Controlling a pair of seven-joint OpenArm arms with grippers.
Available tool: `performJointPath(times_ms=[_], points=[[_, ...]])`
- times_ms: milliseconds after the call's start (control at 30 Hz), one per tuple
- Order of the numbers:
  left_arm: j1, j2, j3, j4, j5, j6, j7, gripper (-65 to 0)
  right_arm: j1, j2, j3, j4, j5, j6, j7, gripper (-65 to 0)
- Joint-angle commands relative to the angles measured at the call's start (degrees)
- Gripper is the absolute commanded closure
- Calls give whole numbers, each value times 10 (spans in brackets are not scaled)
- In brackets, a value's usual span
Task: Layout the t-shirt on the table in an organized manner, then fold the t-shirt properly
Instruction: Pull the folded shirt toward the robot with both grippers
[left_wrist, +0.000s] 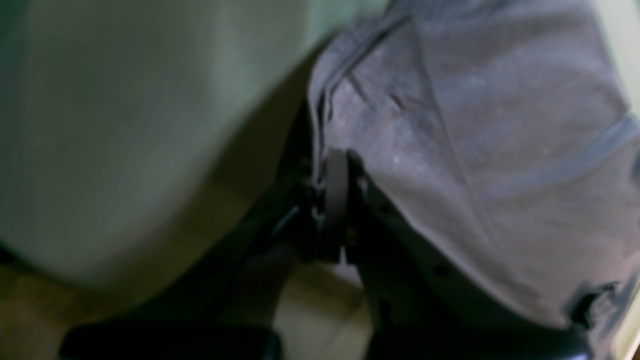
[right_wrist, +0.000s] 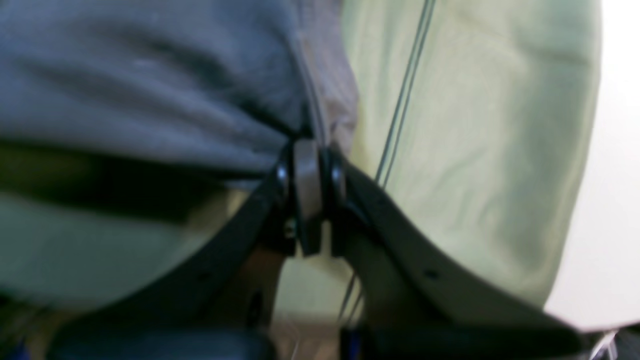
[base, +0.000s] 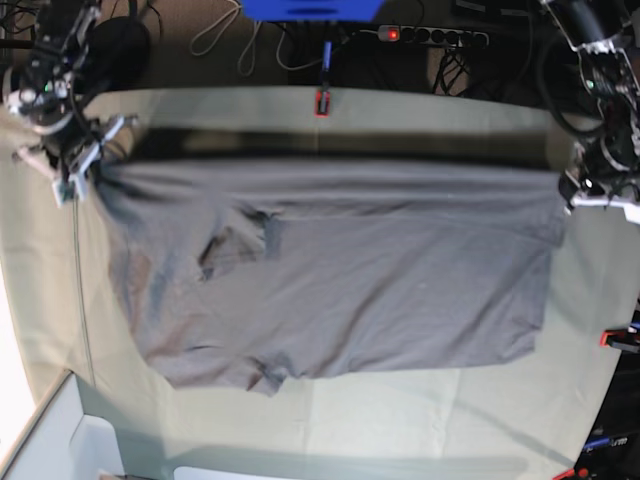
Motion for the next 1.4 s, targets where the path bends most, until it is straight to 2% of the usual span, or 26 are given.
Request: performJointPath(times_ms=[0, 200, 367, 667, 733, 800, 933, 967, 1033, 1100, 1233, 1367], points=[[6, -11, -6, 12, -3, 1, -8, 0, -12, 3, 3, 10, 2, 4, 17, 0], [42, -10, -57, 12, -3, 0, -8, 0, -70, 1, 3, 8, 2, 4, 55, 0], [44, -9, -63, 6, -3, 0, -7, 0, -85, -10, 3, -17, 2, 4, 86, 0], [39, 13, -59, 6, -3, 1, -2, 0, -98, -12, 2, -30, 2, 4, 88, 0], [41, 19, -62, 6, -3, 1, -1, -2, -98, -12, 2, -30, 2, 4, 87, -30], [44, 18, -57, 10, -3, 1, 2, -39, -99, -12, 2, -30, 2, 4, 86, -90], [39, 16, -63, 12, -3, 5, 49, -241, -107, -12, 3, -18, 2, 4, 88, -227], [39, 15, -63, 12, -3, 5, 55, -260, -109, -12, 4, -10, 2, 4, 86, -254], [39, 6, -64, 14, -3, 2, 58, -251, -117, -13, 4, 15, 10, 4, 84, -293], [39, 3, -64, 16, -3, 1, 61, -250, -129, -13, 16, 28, 29, 4, 84, -303], [39, 2, -64, 28, -3, 1, 60, -311, -128, -13, 45, 42, 58, 4, 84, -306], [38, 2, -64, 68, -3, 1, 56, -363, -75, -12, 66, 42, 62, 4, 84, -307]])
